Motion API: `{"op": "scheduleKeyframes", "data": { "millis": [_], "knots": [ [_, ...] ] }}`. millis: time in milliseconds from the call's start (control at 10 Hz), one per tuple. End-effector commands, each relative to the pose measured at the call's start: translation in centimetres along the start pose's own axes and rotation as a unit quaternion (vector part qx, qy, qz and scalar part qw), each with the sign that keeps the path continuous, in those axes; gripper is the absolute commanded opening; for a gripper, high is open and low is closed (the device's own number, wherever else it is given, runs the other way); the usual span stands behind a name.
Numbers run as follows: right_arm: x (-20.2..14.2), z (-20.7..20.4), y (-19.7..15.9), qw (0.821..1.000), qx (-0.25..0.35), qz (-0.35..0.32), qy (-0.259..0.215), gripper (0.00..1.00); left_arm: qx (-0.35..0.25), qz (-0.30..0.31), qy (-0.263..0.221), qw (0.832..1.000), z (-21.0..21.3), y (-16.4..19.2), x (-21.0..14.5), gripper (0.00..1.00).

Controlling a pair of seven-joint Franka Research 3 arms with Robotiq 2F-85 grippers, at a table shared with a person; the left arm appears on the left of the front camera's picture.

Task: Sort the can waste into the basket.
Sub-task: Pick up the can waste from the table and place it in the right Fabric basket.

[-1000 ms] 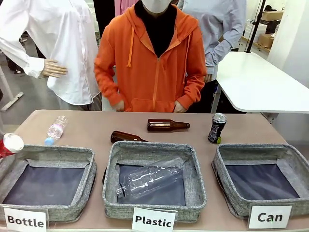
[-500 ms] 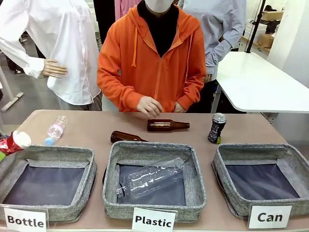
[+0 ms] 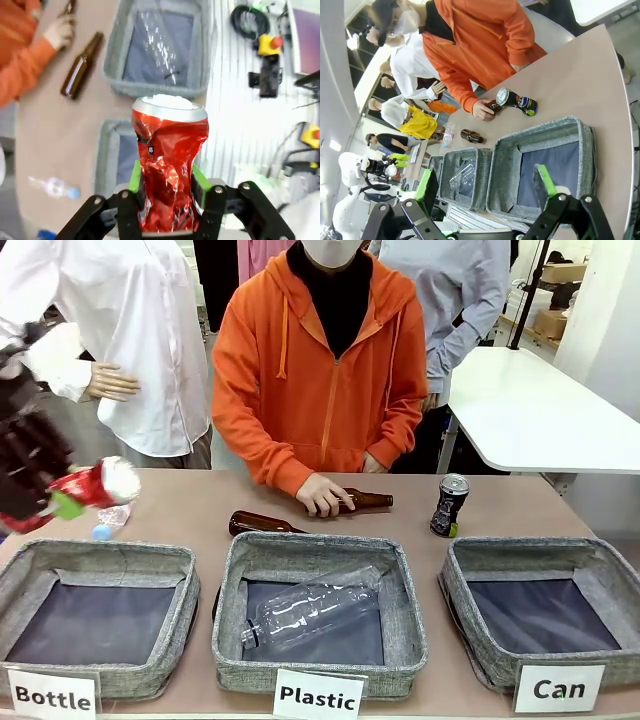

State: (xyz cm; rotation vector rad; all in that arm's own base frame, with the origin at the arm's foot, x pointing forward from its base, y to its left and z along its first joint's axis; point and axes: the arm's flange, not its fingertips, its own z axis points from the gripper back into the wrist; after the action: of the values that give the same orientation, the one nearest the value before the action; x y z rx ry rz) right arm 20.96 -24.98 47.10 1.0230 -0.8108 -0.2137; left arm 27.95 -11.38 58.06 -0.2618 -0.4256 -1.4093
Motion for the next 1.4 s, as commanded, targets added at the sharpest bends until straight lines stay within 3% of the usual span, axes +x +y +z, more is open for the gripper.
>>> {"op": "scheduleKeyframes", "data": {
  "millis": [0, 300, 400, 600, 700, 900, 1000, 1100, 1300],
  "knots": [
    [0.3, -0.1, 0.1, 1.000, 0.010, 0.013, -0.009, 1.00, 0.003, -0.044, 0.008, 0.999, -2.4, 1.0, 5.6, 0.41],
    [0.3, -0.1, 0.1, 1.000, 0.010, 0.013, -0.009, 1.00, -0.007, -0.193, 0.026, 0.981, -8.5, -1.4, 22.6, 0.41],
    [0.3, -0.1, 0.1, 1.000, 0.010, 0.013, -0.009, 1.00, -0.011, -0.229, 0.033, 0.973, -10.4, -3.1, 27.7, 0.41],
    [0.3, -0.1, 0.1, 1.000, 0.010, 0.013, -0.009, 1.00, 0.038, -0.264, 0.059, 0.962, -15.3, -6.5, 36.9, 0.41],
    [0.3, -0.1, 0.1, 1.000, 0.010, 0.013, -0.009, 1.00, 0.087, -0.259, 0.069, 0.960, -17.8, -7.1, 39.3, 0.41],
    [0.3, -0.1, 0.1, 1.000, 0.010, 0.013, -0.009, 1.00, 0.090, -0.254, 0.058, 0.961, -22.0, -7.2, 41.3, 0.41],
    [0.3, -0.1, 0.1, 1.000, 0.010, 0.013, -0.009, 1.00, -0.019, -0.288, 0.113, 0.951, -22.0, -6.8, 40.1, 0.41],
    [0.3, -0.1, 0.1, 1.000, 0.010, 0.013, -0.009, 1.00, 0.080, -0.272, 0.051, 0.958, -20.7, -7.6, 39.3, 0.41],
    [0.3, -0.1, 0.1, 1.000, 0.010, 0.013, -0.009, 1.00, 0.051, -0.271, 0.077, 0.958, -23.2, -7.0, 39.4, 0.41]
  ]
}}
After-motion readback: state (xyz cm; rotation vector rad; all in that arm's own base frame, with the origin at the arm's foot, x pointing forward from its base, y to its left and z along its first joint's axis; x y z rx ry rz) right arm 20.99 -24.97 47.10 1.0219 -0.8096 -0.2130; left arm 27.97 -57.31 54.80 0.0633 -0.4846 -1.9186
